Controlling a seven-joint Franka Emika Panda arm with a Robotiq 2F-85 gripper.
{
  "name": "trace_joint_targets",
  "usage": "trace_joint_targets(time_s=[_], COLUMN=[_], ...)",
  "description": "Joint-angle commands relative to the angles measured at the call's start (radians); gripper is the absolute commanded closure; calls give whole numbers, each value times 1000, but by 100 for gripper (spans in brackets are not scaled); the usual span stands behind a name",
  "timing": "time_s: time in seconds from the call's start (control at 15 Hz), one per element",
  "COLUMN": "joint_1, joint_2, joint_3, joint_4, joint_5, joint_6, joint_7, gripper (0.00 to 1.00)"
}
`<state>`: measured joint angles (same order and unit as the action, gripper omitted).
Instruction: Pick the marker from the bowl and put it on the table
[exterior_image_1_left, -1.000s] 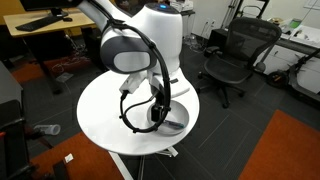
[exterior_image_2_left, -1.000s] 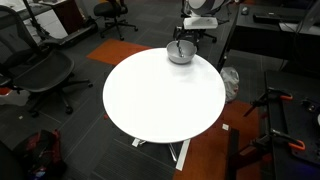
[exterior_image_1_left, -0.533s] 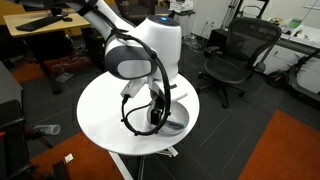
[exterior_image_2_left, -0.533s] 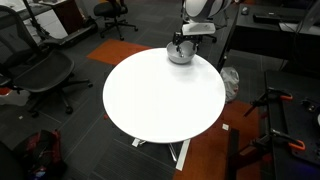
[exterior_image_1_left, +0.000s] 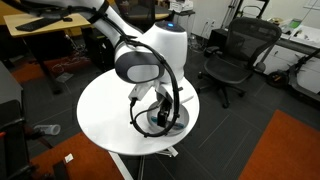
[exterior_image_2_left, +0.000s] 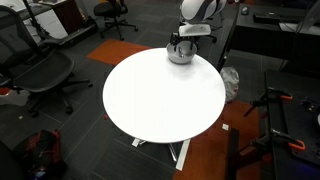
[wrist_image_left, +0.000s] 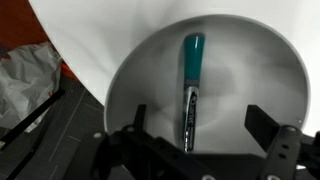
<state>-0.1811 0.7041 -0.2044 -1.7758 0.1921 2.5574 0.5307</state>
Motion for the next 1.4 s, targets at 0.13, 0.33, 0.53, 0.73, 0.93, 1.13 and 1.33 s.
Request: trace_joint_targets(time_s=[0.13, 0.33, 0.53, 0.73, 0.93, 1.13, 1.33], joint_1=[-9, -13, -16, -20, -23, -21, -7], joint_2=[71, 98, 118, 131, 139, 134, 90], joint_3=[-8, -9, -10, -11, -11, -13, -21], joint_4=[113, 151, 180, 200, 213, 209, 153], joint_5=[19, 18, 16, 17, 17, 15, 12], joint_6=[-78, -103, -123, -134, -142, -145, -123], joint_7=[-10, -9, -9, -8, -8, -5, 4], gripper=[0, 23, 44, 66, 88, 96, 95])
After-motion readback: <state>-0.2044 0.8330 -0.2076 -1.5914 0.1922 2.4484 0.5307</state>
